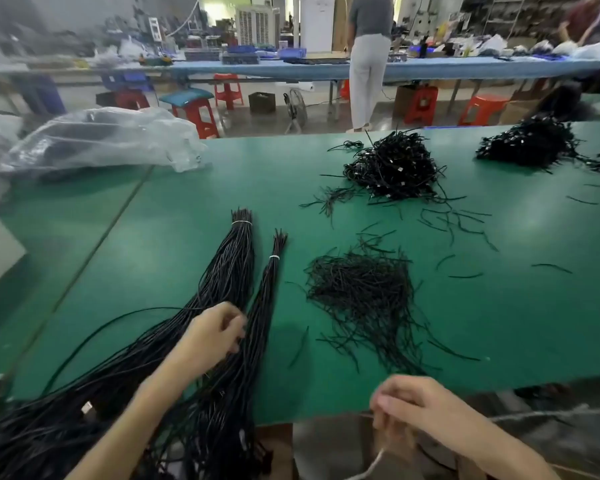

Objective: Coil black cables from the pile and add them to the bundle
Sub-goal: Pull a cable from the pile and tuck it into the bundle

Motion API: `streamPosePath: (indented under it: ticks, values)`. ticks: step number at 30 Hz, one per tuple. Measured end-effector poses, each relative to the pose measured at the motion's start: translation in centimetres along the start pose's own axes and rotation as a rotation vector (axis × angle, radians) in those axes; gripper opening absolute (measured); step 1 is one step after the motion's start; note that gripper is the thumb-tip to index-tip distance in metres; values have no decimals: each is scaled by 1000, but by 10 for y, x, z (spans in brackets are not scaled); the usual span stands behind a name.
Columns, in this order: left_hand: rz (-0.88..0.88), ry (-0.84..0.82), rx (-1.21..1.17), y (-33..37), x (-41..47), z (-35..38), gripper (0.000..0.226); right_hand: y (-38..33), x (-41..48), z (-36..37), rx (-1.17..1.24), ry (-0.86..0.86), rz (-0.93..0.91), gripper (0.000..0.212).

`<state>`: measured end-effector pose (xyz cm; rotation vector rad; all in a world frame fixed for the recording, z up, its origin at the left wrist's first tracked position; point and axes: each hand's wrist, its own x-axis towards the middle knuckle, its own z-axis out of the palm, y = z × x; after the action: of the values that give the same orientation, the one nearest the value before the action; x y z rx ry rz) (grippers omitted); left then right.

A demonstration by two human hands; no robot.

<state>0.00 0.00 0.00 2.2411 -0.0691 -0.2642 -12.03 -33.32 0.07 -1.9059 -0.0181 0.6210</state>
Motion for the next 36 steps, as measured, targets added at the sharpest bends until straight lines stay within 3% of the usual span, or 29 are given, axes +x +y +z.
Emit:
streamPosePath:
  ticks: [2, 5, 9, 12, 17, 21, 27, 33, 35, 36]
  values:
    - [-6, 98, 289, 13, 31, 23, 18, -9, 23, 12, 22, 7, -19, 18]
    - [-38, 87, 686, 20, 64, 62, 38, -18, 60, 28, 43, 48, -78, 17]
    - [-48, 177, 919, 6, 92, 81, 66, -27, 92, 24, 21, 217, -110, 14]
    - [-85, 206, 917, -2, 107, 76, 59, -31, 109, 17, 17, 247, -103, 14]
    - [6, 210, 1014, -7, 112, 79, 30, -25, 129, 18, 74, 249, -71, 14]
    - [-21, 157, 783, 8, 110, 75, 27, -24, 138, 28, 118, 252, -88, 15]
    - [5, 30, -39, 39, 93, 65, 28, -48, 162, 37, 235, 287, -134, 26]
    - [165, 43, -447, 80, 101, 27, 23, -88, 163, 71, 534, -131, -157, 52]
    - [194, 70, -477, 89, 111, 15, 24, -96, 162, 84, 538, -162, -192, 46]
    - [187, 69, -456, 90, 115, 12, 24, -99, 164, 89, 508, -97, -208, 43]
